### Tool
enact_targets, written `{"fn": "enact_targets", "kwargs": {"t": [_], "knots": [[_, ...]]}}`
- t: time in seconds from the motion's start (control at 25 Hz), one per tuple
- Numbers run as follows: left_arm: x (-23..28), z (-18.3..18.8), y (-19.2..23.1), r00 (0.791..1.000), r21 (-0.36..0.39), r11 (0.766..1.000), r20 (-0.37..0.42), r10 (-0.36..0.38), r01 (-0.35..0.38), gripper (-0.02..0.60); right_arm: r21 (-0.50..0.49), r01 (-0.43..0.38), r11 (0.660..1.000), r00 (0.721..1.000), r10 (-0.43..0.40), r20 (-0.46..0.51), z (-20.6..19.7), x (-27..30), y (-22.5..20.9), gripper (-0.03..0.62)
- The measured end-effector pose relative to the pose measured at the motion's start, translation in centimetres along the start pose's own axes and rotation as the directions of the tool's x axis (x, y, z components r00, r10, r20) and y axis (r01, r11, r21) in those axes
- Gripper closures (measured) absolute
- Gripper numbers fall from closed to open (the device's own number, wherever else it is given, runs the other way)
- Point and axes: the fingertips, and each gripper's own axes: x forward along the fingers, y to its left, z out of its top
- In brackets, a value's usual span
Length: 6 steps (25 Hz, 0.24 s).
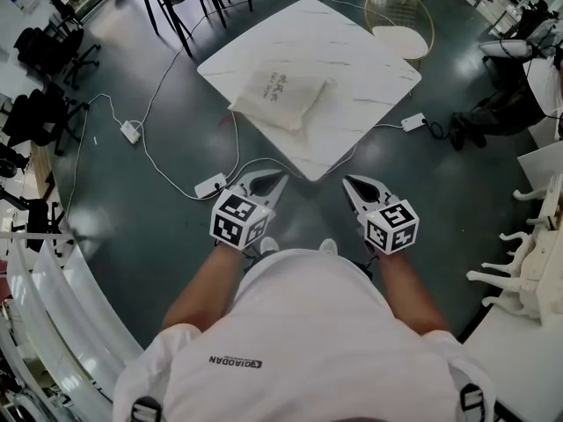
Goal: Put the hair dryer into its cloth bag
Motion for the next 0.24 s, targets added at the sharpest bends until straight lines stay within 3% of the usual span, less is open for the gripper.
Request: {"fn": "enact_targets", "kwargs": {"t": [0.24], "knots": [[0.37, -0.01, -0.28, 1.0, 0.003, 1.0, 0.002, -0.004, 0.004, 0.554, 0.0, -0.001, 1.0, 1.0, 0.001, -0.002, -0.41, -0.09, 0.12, 0.572]]}}
